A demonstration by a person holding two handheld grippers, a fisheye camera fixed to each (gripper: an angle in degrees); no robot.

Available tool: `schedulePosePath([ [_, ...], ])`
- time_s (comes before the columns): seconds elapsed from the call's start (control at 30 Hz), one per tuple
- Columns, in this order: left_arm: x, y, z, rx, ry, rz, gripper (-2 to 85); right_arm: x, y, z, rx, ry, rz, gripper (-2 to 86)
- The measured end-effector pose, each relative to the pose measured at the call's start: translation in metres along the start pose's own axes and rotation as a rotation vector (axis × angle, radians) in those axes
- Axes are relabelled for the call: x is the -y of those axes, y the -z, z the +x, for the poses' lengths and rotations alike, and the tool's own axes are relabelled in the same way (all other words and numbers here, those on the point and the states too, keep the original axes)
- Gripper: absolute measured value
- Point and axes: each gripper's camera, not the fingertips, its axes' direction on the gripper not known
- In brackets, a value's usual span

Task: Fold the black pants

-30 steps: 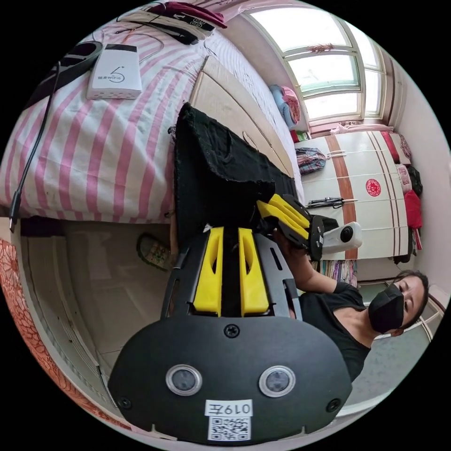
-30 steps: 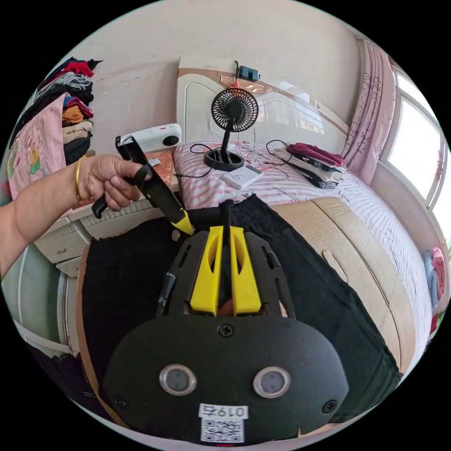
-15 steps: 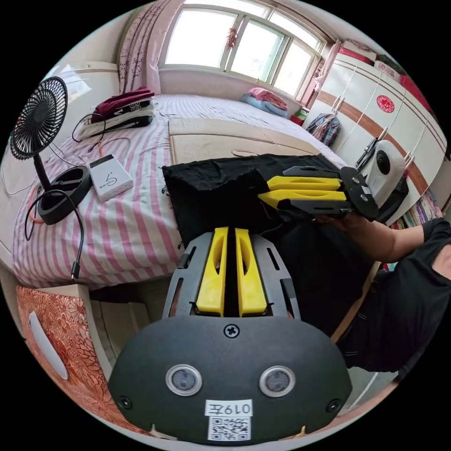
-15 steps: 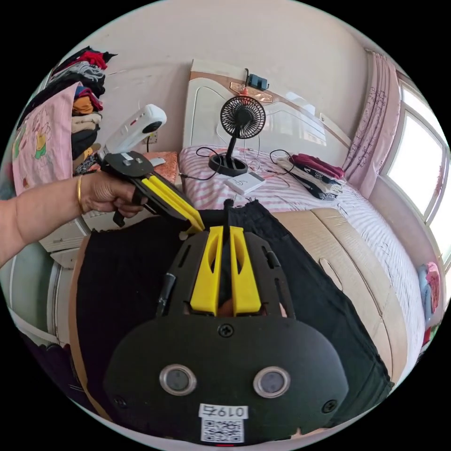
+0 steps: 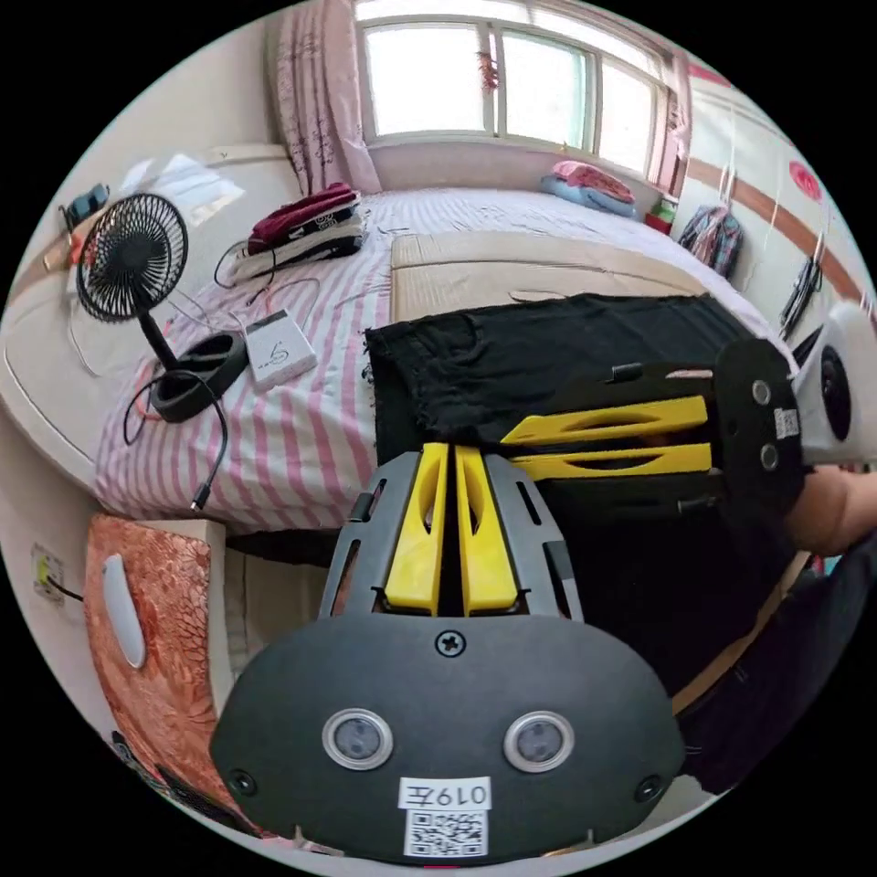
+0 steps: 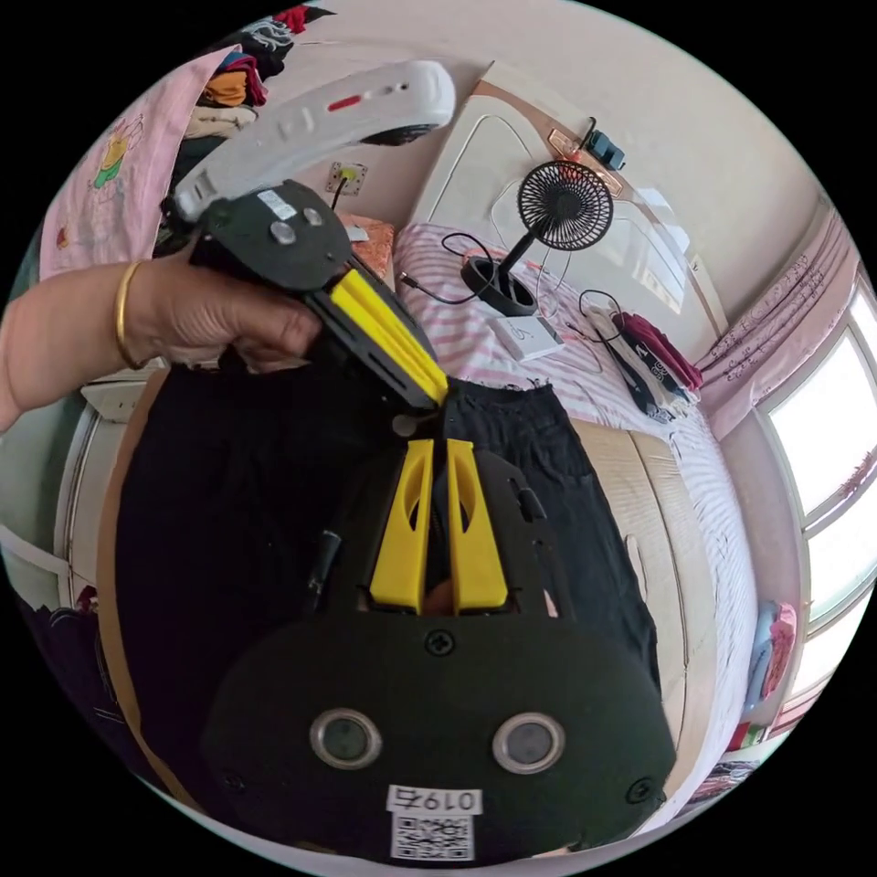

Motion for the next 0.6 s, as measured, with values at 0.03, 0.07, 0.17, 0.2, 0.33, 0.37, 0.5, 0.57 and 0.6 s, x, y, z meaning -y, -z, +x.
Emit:
schedulePosePath([
  [0.03, -0.001, 0.001, -0.006, -0.030, 0.026, 0.001, 1.1, 0.000, -0.002, -0.002, 0.009, 0.000, -0.002, 0.9],
  [0.07, -0.004, 0.003, -0.016, -0.067, 0.073, 0.009, 1.0, 0.000, -0.003, -0.007, 0.010, 0.006, -0.006, 0.8],
  [0.17, -0.013, 0.020, -0.027, -0.004, 0.146, 0.076, 0.9, 0.001, -0.008, -0.021, -0.018, 0.029, -0.014, 0.5],
  [0.2, -0.017, 0.030, -0.031, -0.013, 0.169, 0.111, 0.8, 0.001, -0.008, -0.024, -0.023, 0.032, -0.014, 0.5],
  [0.33, -0.027, 0.038, -0.020, -0.114, 0.142, 0.094, 0.7, 0.000, -0.010, -0.034, -0.007, 0.024, -0.012, 0.4],
  [0.37, -0.029, 0.034, -0.013, -0.105, 0.127, 0.065, 0.7, -0.001, -0.010, -0.033, 0.016, 0.011, -0.011, 0.4],
  [0.5, -0.032, 0.023, 0.000, -0.077, 0.096, 0.051, 0.7, -0.002, -0.008, -0.030, 0.091, -0.036, 0.002, 0.5],
  [0.57, -0.029, 0.014, 0.002, -0.029, 0.085, 0.001, 0.7, -0.005, 0.001, -0.032, 0.102, -0.070, 0.047, 0.6],
  [0.6, -0.027, 0.011, 0.003, -0.002, 0.075, -0.009, 0.7, -0.006, 0.004, -0.034, 0.098, -0.072, 0.063, 0.6],
])
